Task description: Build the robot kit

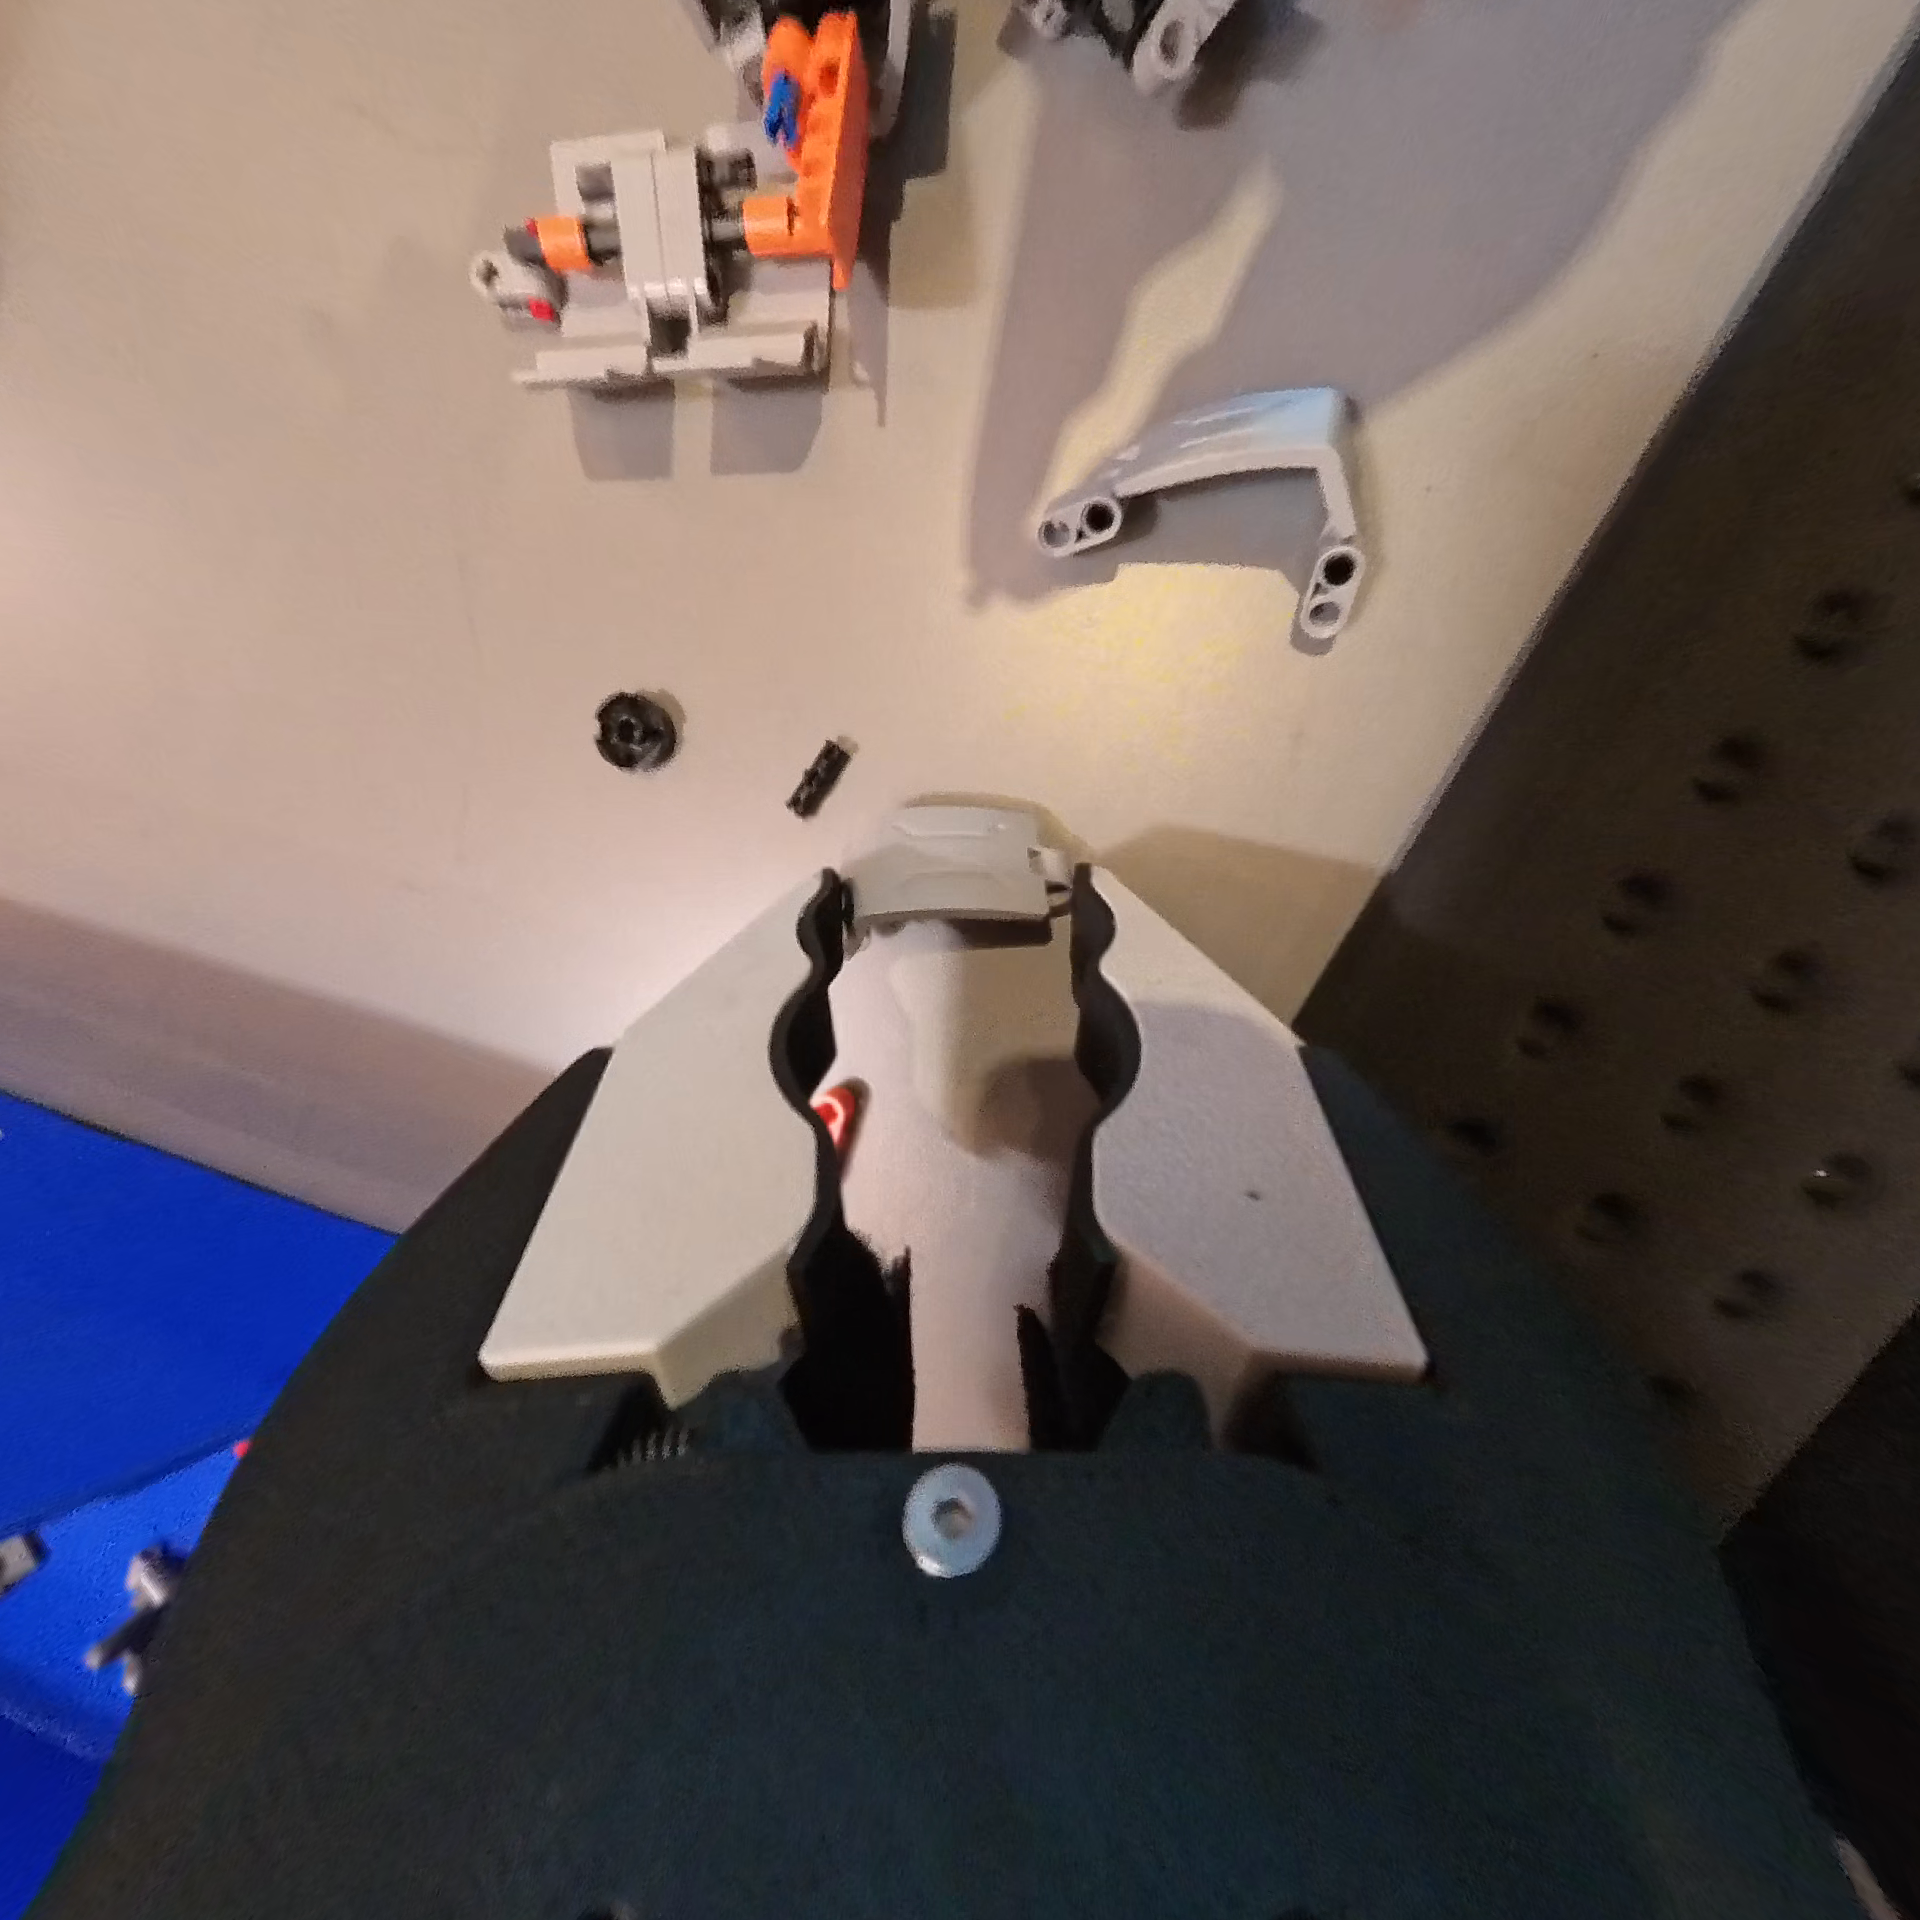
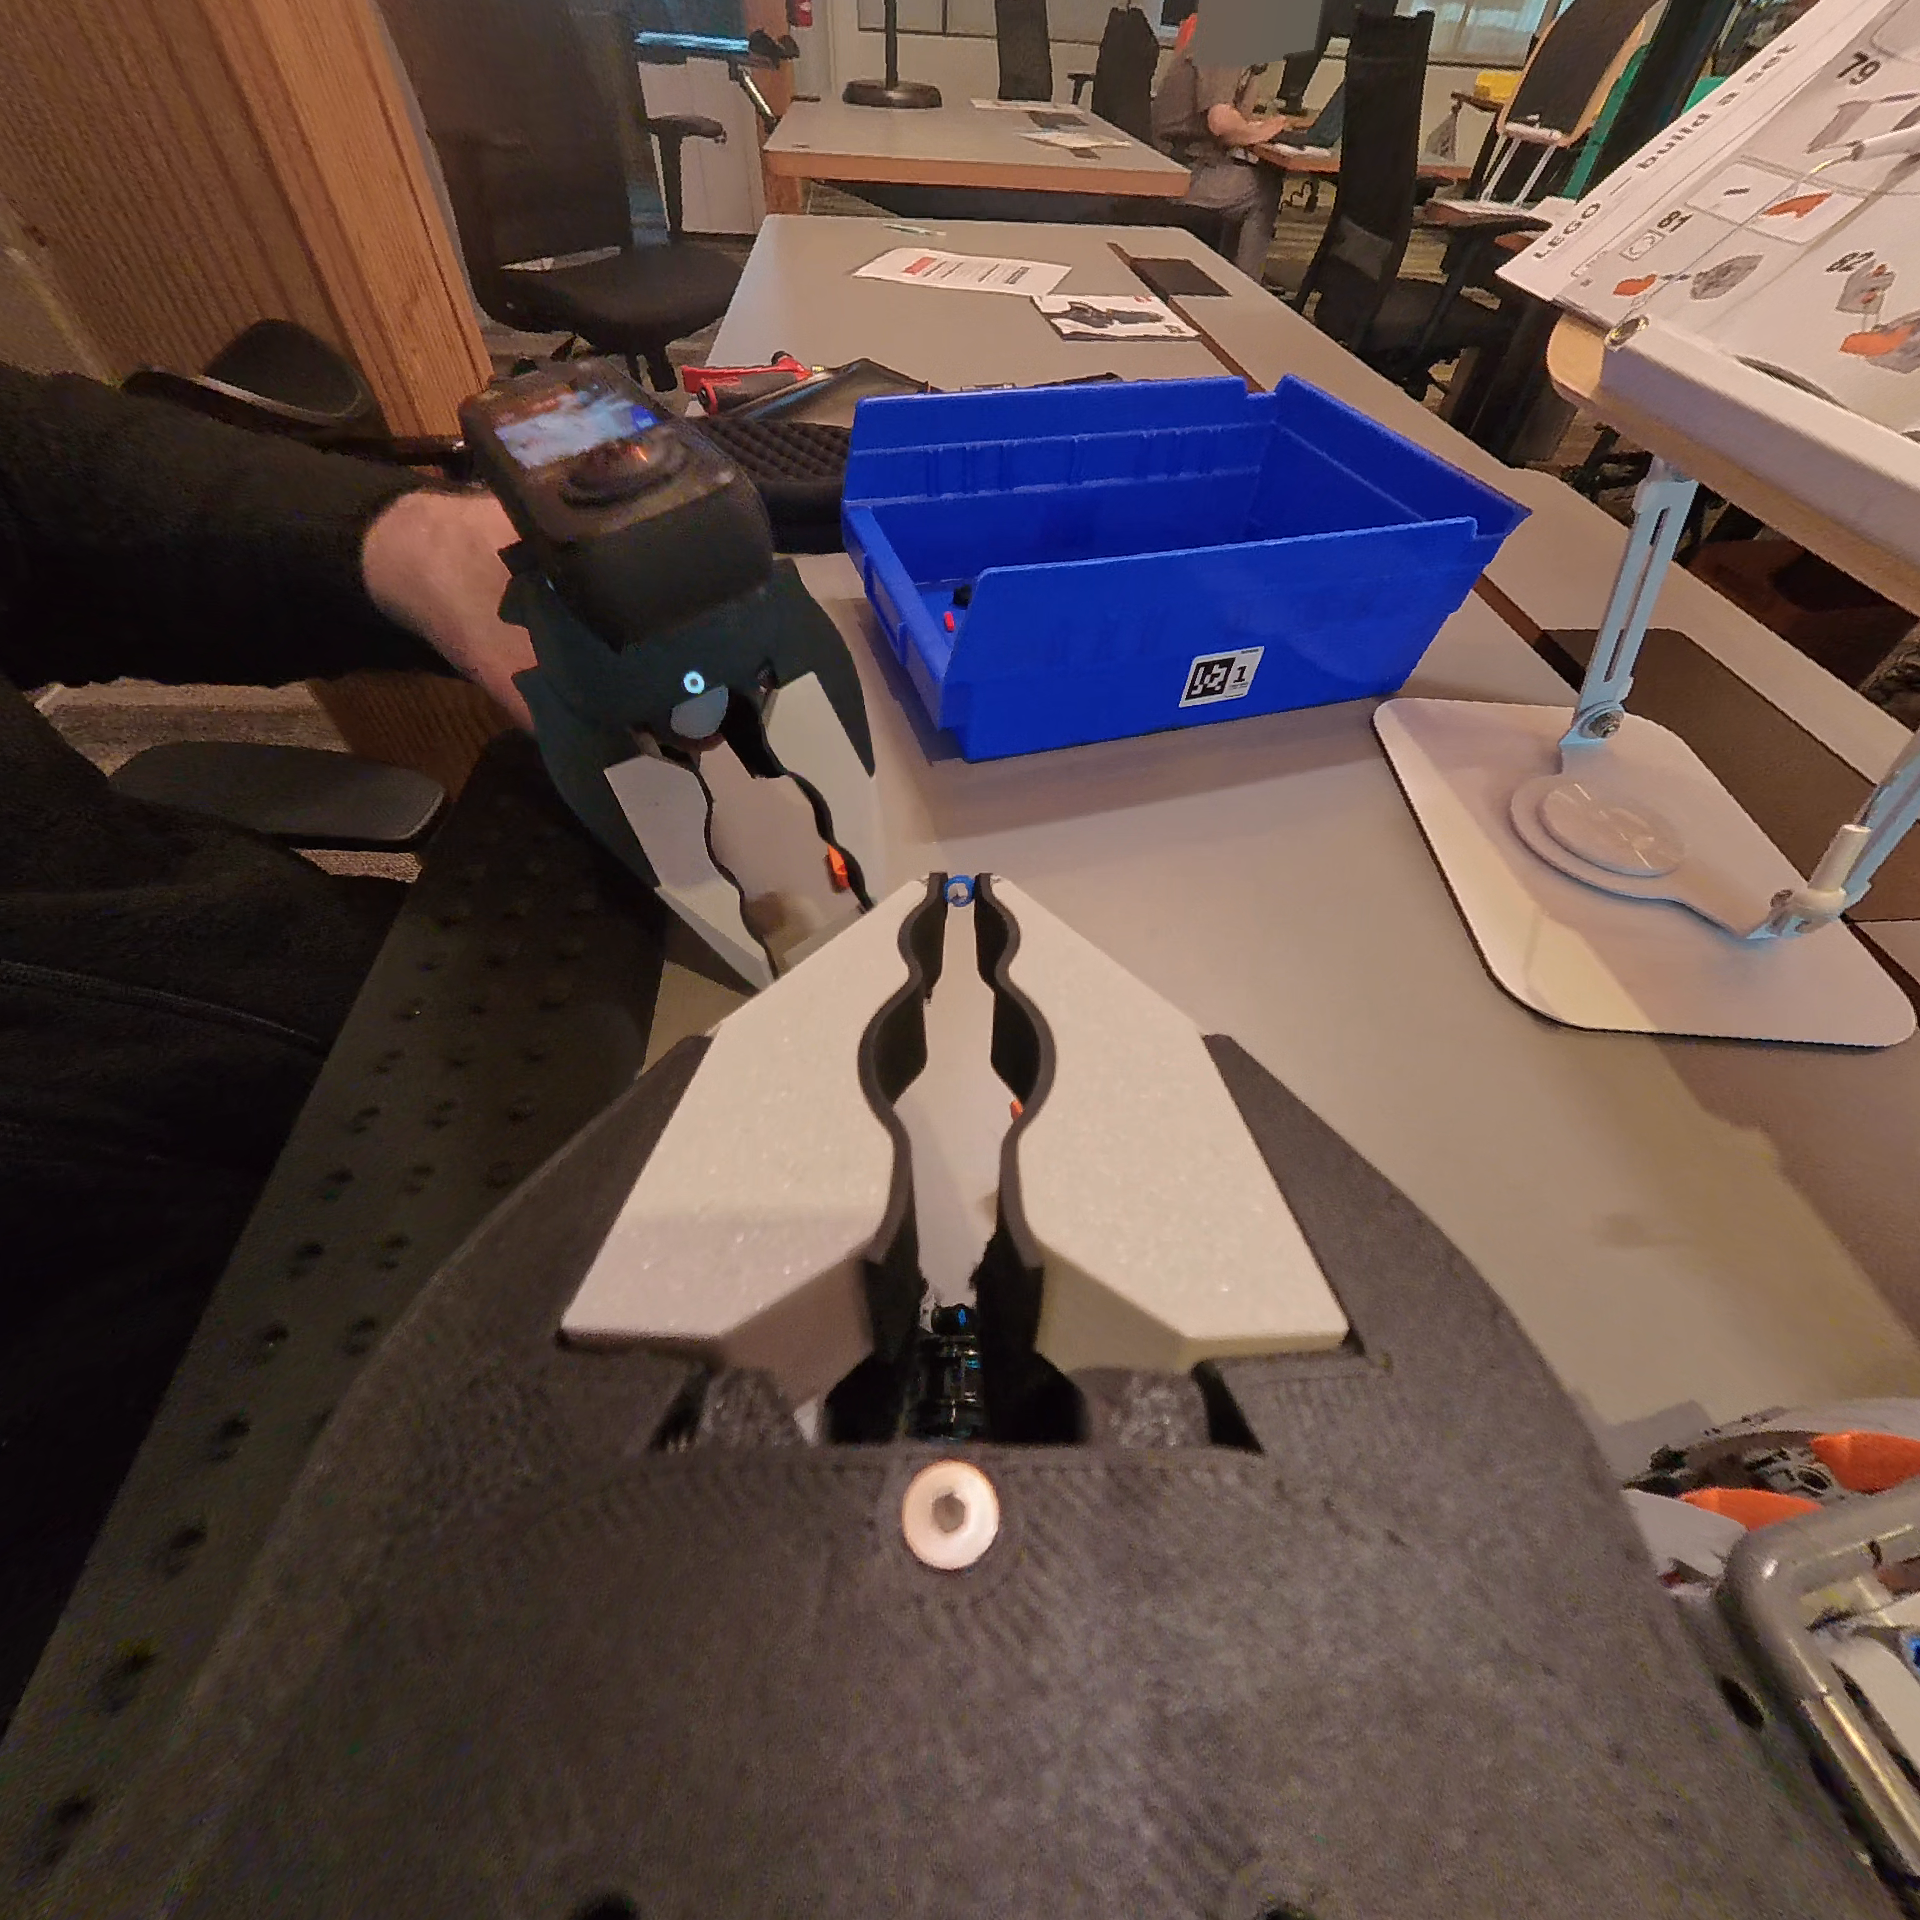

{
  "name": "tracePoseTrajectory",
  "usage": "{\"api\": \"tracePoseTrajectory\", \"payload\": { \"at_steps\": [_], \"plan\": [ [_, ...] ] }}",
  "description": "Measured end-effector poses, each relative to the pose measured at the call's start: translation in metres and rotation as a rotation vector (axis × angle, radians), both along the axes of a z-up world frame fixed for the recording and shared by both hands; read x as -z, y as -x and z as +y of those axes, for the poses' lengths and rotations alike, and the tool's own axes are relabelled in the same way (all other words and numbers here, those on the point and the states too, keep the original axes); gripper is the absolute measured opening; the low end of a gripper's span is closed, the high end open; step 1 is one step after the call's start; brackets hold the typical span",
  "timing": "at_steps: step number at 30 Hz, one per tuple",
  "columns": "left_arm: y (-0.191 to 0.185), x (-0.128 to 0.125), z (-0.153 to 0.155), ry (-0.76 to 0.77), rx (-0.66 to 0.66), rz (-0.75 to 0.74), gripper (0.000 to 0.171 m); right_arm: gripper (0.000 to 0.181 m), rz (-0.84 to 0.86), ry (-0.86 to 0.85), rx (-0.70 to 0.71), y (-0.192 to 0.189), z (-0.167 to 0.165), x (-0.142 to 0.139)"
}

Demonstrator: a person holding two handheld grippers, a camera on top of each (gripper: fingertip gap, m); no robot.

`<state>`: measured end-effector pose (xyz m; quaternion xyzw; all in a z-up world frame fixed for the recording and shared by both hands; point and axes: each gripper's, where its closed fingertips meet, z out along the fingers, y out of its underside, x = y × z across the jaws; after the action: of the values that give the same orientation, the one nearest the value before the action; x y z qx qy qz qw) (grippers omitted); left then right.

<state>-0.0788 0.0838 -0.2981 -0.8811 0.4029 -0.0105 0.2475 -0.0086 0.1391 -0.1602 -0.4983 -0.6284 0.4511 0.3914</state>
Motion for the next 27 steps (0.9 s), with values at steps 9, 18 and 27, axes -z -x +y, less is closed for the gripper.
{"api": "tracePoseTrajectory", "payload": {
  "at_steps": [9, 18, 27],
  "plan": [
    [-0.042, -0.088, 0.007, -0.382, 0.216, -0.478, 0.041, 0.002, -0.002, -0.001, -0.051, 0.003, -0.01, 0.004],
    [-0.062, -0.138, 0.002, -0.441, 0.315, -0.84, 0.041, 0.002, 0.075, 0.007, -0.128, 0.005, -0.03, -0.005],
    [-0.074, -0.159, 0.003, -0.42, 0.322, -1.101, 0.041, 0.002, 0.148, 0.051, -0.123, 0.007, -0.031, -0.014]
  ]
}}
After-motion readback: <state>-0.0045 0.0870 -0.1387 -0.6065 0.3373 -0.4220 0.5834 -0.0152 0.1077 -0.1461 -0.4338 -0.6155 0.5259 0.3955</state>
